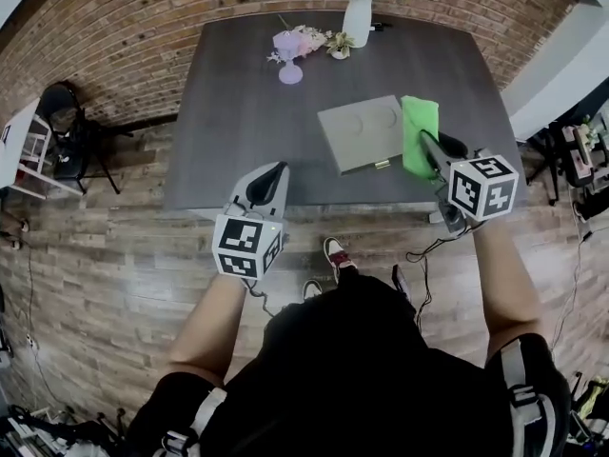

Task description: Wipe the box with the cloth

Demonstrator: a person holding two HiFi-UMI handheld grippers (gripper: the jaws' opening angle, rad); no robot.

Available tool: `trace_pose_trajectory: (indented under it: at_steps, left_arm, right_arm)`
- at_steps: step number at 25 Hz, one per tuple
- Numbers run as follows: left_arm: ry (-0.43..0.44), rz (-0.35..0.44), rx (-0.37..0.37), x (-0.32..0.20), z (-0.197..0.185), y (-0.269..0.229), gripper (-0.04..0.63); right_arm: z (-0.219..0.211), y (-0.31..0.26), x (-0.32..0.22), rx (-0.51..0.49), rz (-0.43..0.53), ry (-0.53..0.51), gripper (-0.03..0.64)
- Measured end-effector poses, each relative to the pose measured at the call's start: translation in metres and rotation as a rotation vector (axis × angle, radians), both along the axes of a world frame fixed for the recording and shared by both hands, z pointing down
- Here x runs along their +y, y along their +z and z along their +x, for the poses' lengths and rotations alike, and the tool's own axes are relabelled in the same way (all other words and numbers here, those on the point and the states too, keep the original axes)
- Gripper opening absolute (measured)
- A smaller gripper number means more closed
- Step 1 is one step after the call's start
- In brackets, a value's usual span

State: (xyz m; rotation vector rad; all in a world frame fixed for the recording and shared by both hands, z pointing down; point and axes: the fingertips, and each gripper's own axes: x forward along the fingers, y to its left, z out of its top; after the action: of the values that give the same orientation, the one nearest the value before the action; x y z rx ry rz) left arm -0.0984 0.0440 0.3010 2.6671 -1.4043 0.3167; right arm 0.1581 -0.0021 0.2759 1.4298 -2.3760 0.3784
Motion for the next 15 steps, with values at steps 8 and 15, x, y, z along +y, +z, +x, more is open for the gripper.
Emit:
trace_pose_trajectory:
  at_steps: [8,15]
  left_arm:
    - [0.051,0.085,0.042,0.038,0.007,-0.035,0.009]
    - [0.091,0.133,0.057,0.04,0.035,-0.057,0.009]
  right_arm:
    - [-0.009,-0.031,0.063,0.007,0.066,0.029,0.037]
    - [0.012,-0.049,0.088,0.008,0.109,0.057,0.037]
